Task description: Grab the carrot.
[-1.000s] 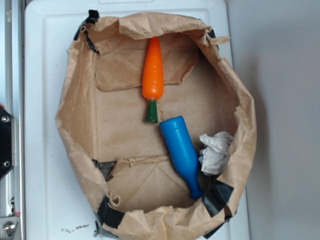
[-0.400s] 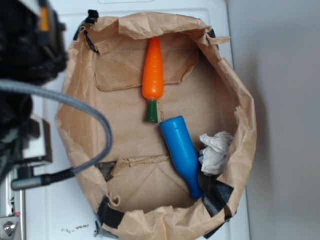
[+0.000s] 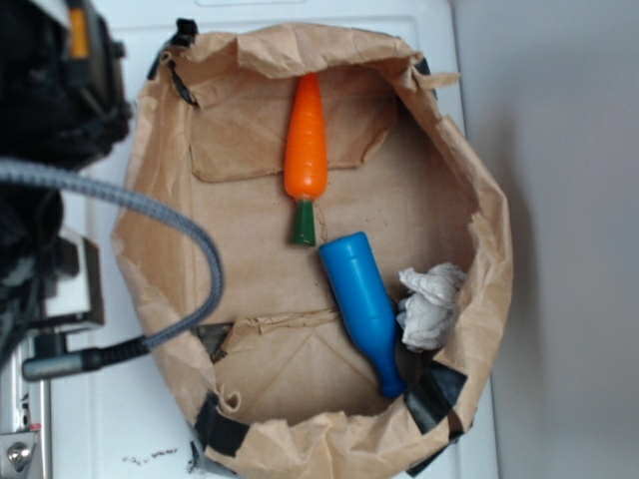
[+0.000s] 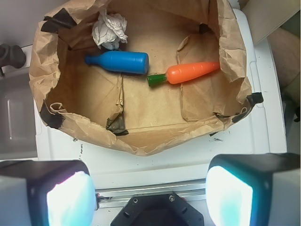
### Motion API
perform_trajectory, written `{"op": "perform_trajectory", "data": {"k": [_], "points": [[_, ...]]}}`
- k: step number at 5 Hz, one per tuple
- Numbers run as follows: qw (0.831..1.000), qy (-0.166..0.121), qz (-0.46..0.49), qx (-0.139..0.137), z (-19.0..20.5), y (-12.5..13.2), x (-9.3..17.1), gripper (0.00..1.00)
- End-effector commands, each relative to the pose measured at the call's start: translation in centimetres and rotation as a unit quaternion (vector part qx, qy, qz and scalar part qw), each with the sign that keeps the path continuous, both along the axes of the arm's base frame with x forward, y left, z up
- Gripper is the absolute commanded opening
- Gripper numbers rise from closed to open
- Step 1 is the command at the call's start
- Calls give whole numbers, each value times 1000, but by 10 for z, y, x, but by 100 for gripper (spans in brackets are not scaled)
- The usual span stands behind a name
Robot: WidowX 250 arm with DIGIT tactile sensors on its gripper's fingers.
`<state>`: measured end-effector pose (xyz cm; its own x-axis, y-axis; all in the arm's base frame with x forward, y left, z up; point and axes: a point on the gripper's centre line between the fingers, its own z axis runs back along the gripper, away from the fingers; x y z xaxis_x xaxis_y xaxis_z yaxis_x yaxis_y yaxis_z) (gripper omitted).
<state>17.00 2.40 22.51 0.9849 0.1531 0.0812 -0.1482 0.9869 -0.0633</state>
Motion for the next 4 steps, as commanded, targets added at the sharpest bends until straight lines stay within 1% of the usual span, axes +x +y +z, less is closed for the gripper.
{"op": "perform_trajectory", "data": {"k": [1, 2, 3, 4], "points": [[998, -17, 54, 6, -20, 14, 47, 100], [995, -6, 95, 2, -34, 15, 70, 100], [975, -17, 218, -35, -44, 17, 79, 100], [941, -28, 338, -16, -53, 24, 78, 100]]}}
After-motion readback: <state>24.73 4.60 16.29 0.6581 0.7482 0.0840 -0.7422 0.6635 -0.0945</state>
